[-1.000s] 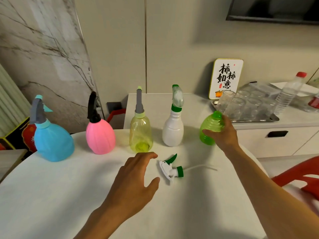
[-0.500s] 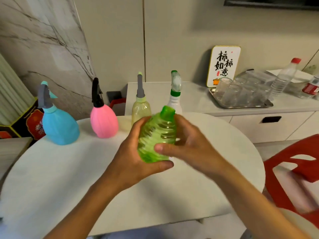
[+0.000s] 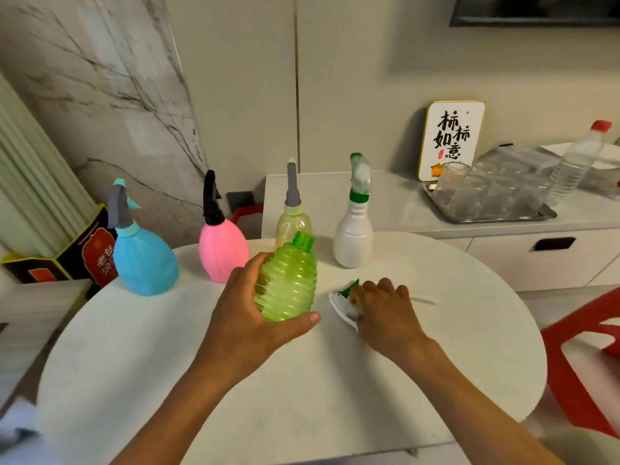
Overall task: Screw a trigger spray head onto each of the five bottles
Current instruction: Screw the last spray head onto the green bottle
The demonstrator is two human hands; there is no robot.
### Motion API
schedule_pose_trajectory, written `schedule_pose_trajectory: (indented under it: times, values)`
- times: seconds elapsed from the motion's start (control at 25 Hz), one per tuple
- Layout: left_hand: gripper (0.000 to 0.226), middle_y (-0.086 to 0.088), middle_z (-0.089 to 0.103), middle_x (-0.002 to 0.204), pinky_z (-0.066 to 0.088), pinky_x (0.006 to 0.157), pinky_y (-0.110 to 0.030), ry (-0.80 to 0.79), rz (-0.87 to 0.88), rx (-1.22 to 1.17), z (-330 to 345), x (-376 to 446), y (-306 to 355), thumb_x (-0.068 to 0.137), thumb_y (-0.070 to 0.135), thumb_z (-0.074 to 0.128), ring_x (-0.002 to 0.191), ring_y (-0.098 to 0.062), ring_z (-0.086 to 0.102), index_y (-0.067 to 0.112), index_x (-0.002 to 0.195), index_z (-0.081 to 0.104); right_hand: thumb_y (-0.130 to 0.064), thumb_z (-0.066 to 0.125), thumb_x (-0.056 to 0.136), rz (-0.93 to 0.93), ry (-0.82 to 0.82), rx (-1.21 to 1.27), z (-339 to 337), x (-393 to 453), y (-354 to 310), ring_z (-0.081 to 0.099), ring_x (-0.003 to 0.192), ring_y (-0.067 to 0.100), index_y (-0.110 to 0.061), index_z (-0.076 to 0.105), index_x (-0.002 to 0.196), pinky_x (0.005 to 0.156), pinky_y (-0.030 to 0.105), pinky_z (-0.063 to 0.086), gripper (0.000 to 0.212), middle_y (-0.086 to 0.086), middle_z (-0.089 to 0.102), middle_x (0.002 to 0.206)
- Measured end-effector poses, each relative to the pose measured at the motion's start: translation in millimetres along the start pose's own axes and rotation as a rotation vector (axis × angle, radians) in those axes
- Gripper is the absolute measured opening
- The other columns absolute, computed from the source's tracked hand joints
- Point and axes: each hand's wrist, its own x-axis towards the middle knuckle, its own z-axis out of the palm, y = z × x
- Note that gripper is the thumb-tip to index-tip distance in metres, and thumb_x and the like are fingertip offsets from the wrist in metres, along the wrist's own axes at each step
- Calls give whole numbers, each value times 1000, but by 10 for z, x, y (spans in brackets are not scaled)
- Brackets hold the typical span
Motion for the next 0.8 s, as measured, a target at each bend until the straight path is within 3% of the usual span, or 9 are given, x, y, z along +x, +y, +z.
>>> schedule_pose_trajectory:
  times: [0.12,0.2,0.28,0.36,0.4,0.48,0.64,0.8]
  values:
    - [79,23,53,108,55,78,-36,18,11,10,-36,20,6,44,73,79,97,1,56,68,110,35,-15,52,84,3,111,-37,-6,6,-4,50,100,25,-23,57,115,75,36,27,32,-3,65,106]
    - [81,23,53,107,54,77,-35,16,19,76,-52,21,-27,45,75,77,96,-2,56,61,114,38,-15,62,83,9,294,165,-121,-2,56,52,93,23,-24,61,110,74,35,32,28,-4,69,99]
    - [86,19,54,106,53,77,-39,15,5,154,-83,12,-78,45,73,77,97,-8,55,52,120,40,-16,78,78,85,445,692,-360,-5,155,58,85,18,-23,64,103,73,29,43,29,-6,72,92]
    - [91,16,53,109,52,80,-41,-1,-31,195,-99,4,-109,45,72,76,100,-12,53,47,124,39,-14,81,77,109,473,1500,-625,-41,311,66,79,11,-23,64,100,69,18,50,30,-5,75,90]
    - [92,16,52,110,52,81,-41,-13,-38,203,-97,2,-113,45,71,77,100,-13,53,47,125,38,-17,78,80,119,470,1828,-714,-62,387,68,82,10,-25,64,102,71,21,51,28,-4,76,94]
    - [93,15,51,111,51,81,-39,-33,-29,214,-80,-10,-97,45,69,77,101,-12,51,47,126,35,-28,69,87,159,444,2179,-770,-80,502,68,93,10,-29,63,106,81,33,50,20,-8,75,106]
    - [99,16,48,115,47,82,-33,-38,35,306,-46,-37,-58,48,66,77,103,-11,46,43,133,32,-34,65,84,135,422,2224,-742,-58,494,61,112,13,-31,63,113,90,38,46,29,-13,72,115]
    - [99,11,50,119,48,82,-39,-35,49,456,-13,-46,-24,52,60,79,102,-15,47,35,137,34,-33,67,85,133,459,2207,-721,-56,525,62,108,13,-33,66,104,88,39,45,19,-13,72,115]
